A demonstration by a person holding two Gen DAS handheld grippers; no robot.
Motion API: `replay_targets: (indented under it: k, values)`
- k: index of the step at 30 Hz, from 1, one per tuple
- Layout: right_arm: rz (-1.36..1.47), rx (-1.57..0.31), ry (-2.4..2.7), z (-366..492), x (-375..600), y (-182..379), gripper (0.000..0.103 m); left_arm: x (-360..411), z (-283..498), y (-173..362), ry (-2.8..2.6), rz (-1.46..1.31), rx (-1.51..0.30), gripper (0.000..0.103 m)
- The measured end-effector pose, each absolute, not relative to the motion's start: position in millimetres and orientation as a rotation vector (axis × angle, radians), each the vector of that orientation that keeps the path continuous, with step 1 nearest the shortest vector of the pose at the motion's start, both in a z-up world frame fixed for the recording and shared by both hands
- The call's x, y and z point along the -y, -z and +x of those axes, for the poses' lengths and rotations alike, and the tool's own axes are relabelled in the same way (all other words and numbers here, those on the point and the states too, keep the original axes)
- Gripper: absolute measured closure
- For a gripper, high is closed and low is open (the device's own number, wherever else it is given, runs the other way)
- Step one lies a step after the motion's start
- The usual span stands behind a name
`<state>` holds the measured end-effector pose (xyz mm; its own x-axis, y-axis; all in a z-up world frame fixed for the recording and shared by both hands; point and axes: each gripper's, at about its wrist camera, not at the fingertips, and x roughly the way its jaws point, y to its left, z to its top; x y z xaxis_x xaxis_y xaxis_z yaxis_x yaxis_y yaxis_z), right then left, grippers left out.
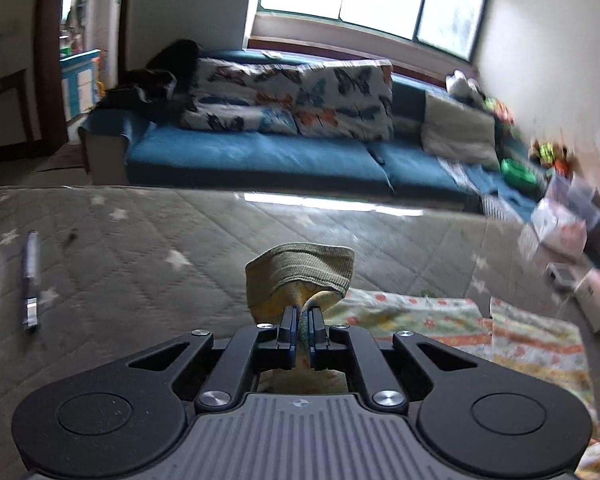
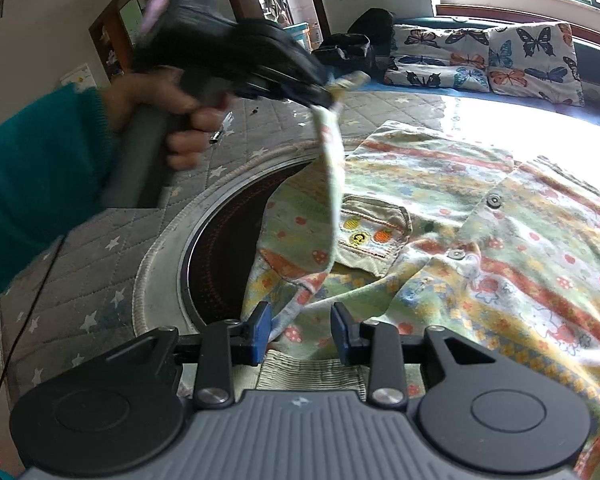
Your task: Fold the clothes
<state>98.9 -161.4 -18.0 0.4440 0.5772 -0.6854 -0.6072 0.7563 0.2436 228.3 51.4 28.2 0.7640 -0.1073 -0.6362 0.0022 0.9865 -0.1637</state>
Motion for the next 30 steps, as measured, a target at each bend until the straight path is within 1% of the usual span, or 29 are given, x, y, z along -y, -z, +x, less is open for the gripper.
replay_targets:
  k: [6,7,8,9,10,11,12,13,18,27,29,30]
  values:
    - [-0.08,-0.832,-0.75,90,150,15,0.071,-109,177,-52,-0.013,-0.264,-0.614,0.097]
    - [-0.087,-0.832,-0.757,88,147,15,0.073,-119,167,-54,-0.028,-0.279,-0.6,0.097]
    - [-0.096,-0.833,-0.766,86,144,15,0.075,-129,157,-55,-0.044,-0.291,-0.589,0.097]
    - [-0.109,-0.833,-0.779,83,140,15,0.08,-138,147,-55,-0.06,-0.302,-0.581,0.098]
    - [-0.123,-0.831,-0.787,80,136,15,0.089,-147,139,-54,-0.075,-0.315,-0.576,0.098]
    - [-0.137,-0.83,-0.796,78,132,15,0.093,-155,131,-53,-0.09,-0.328,-0.571,0.098]
    - [-0.151,-0.829,-0.806,75,129,15,0.099,-163,124,-51,-0.105,-0.343,-0.57,0.098]
    - [-0.165,-0.828,-0.815,72,125,16,0.1,-171,117,-48,-0.119,-0.358,-0.569,0.098]
    - [-0.241,-0.791,-0.869,48,114,9,0.101,-203,85,-30,-0.175,-0.435,-0.583,0.098]
    - [-0.344,-0.786,-0.973,3,100,13,0.101,-225,10,-15,-0.233,-0.493,-0.57,0.098]
    - [-0.374,-0.787,-1.003,-5,96,15,0.099,-229,-5,-11,-0.251,-0.501,-0.573,0.098]
    - [-0.382,-0.783,-1.011,-9,95,15,0.097,-231,-12,-7,-0.266,-0.499,-0.583,0.098]
